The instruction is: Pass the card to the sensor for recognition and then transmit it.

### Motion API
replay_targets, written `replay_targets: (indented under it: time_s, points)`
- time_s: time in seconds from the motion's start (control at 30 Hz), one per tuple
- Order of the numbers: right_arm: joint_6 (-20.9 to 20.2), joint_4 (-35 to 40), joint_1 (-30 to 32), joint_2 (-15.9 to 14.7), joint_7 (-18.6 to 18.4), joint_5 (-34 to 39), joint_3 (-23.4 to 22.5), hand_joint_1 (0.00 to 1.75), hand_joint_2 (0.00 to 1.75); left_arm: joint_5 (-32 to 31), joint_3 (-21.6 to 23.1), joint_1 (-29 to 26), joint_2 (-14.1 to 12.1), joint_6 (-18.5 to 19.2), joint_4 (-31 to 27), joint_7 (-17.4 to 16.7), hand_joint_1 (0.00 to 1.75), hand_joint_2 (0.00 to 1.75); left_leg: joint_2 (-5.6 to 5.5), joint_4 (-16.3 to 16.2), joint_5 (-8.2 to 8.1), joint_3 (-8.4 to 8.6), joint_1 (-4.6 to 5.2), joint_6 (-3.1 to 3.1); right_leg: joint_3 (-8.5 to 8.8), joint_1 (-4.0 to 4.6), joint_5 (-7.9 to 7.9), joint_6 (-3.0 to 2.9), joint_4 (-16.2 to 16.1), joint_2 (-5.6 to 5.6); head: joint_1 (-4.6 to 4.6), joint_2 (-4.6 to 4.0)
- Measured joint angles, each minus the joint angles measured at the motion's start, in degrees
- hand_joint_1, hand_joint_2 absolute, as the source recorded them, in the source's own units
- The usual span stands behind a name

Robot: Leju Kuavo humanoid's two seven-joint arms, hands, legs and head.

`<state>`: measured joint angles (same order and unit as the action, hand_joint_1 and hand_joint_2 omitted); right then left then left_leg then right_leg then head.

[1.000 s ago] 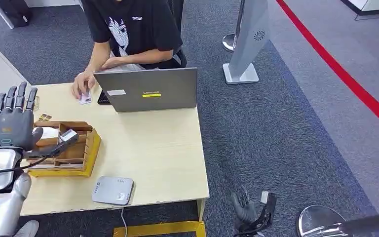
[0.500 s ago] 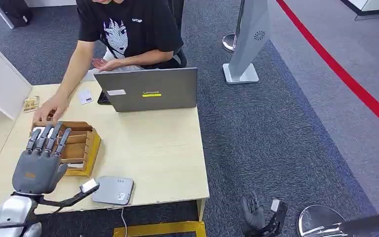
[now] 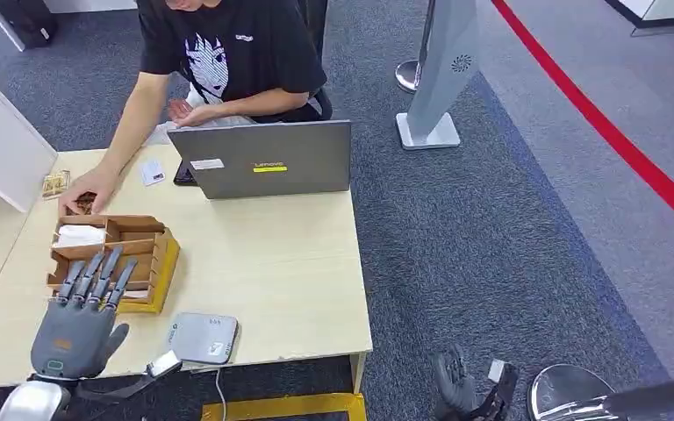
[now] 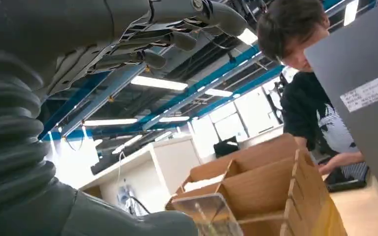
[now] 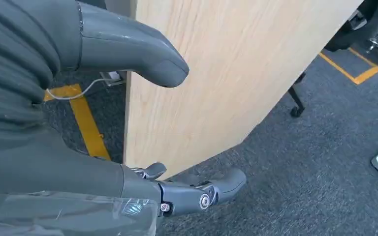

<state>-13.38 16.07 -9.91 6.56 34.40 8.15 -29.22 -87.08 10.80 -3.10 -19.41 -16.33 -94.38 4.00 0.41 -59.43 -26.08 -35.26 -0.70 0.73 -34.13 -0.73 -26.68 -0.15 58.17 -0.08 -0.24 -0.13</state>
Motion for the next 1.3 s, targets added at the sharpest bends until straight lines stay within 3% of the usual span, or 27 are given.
replay_targets:
  time_s: [0.47, 0.9, 1.3]
  points:
    - [-0.1, 0.1, 0.0, 0.0, -0.2, -3.4, -1.1, 0.00, 1.75, 3.0, -11.5, 0.6, 2.0, 0.2, 6.2, 3.3, 0.00, 1.75, -0.02, 0.0, 0.01, 0.01, -0.01, 0.01, 0.01, 0.01, 0.00, 0.00, 0.0, -0.02, 0.00, 0.00]
    - [-1.0, 0.2, -0.1, 0.4, -0.7, -5.2, -1.9, 0.00, 1.75, 2.6, -13.9, 4.5, 3.8, 1.2, 12.9, 4.3, 0.00, 1.75, -0.04, 0.0, 0.01, 0.01, -0.01, 0.01, 0.01, 0.01, 0.00, -0.01, 0.0, -0.04, 0.00, 0.00]
    - [-1.0, 0.2, -0.1, 0.6, -0.7, -5.8, -1.9, 0.00, 1.75, 2.1, -13.9, 5.5, 5.2, 1.4, 14.8, 4.4, 0.00, 1.75, -0.05, 0.0, 0.01, 0.00, -0.01, 0.01, 0.01, 0.01, 0.00, -0.01, 0.0, -0.04, 0.00, 0.00]
